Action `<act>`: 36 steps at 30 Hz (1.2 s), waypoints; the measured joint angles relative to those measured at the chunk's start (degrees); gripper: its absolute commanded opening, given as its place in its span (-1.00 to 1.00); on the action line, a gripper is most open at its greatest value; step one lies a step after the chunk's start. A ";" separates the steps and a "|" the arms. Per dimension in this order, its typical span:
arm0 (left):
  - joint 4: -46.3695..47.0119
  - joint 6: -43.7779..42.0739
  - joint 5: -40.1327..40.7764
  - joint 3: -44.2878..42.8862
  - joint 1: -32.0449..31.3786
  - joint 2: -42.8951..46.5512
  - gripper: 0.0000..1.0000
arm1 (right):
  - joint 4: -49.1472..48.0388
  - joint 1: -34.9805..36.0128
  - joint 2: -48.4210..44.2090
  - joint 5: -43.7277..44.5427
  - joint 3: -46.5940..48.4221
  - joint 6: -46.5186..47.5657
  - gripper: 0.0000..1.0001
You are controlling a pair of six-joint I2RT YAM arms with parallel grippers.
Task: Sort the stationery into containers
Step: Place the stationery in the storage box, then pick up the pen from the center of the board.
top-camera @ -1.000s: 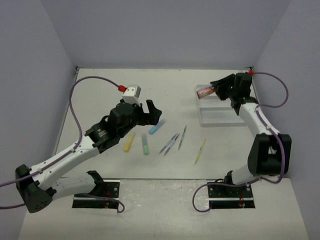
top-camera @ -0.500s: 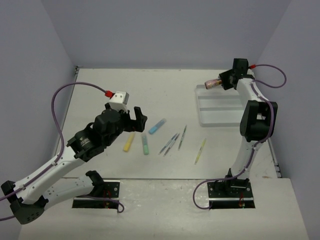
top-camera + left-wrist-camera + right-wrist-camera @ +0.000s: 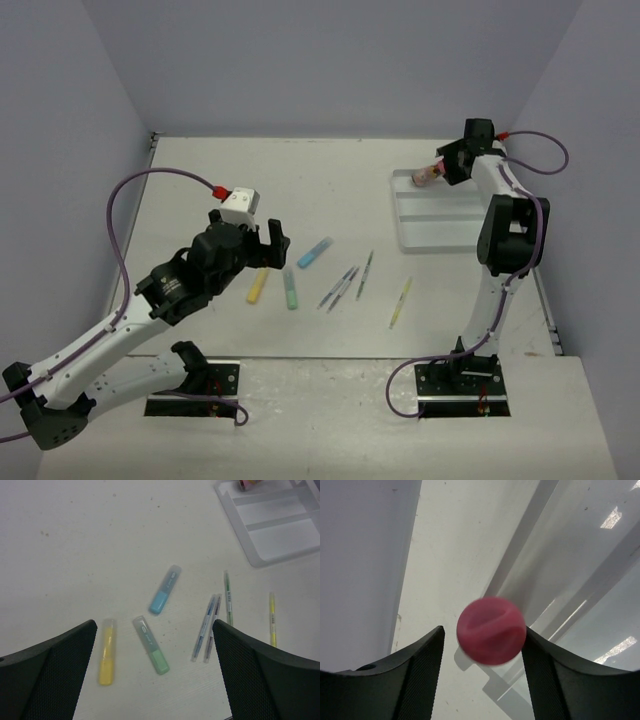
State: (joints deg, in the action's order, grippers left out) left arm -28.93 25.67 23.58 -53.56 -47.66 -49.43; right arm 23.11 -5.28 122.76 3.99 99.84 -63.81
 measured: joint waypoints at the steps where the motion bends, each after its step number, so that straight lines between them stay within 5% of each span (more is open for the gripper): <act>1: -0.03 0.00 0.27 0.00 0.00 -0.13 1.00 | -0.25 0.00 -0.25 -0.18 -0.46 0.04 0.38; 8: -1.36 0.04 1.26 0.00 0.00 -2.90 1.00 | -1.10 0.38 -7.06 -0.44 -7.07 1.37 0.66; 14: -3.63 0.13 2.60 -0.01 0.00 -3.91 1.00 | -6.17 3.37 -19.84 0.68 -16.98 2.89 0.67; 22: -10.52 0.25 8.24 -1.40 0.00 -5.02 1.00 | -6.69 20.27 -39.66 9.13 -33.77 8.77 0.74; 26: -12.30 0.20 9.84 -1.27 0.00 -4.92 1.00 | -3.88 27.04 -50.14 9.93 -46.05 11.40 0.54; 36: -11.36 0.24 7.20 5.18 0.00 -3.48 1.00 | 11.97 27.49 -55.32 9.00 -58.31 12.68 -0.04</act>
State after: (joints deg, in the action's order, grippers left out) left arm -40.30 25.91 30.78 -48.38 -47.66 -52.91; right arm 35.08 22.22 67.45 12.99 41.53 -51.13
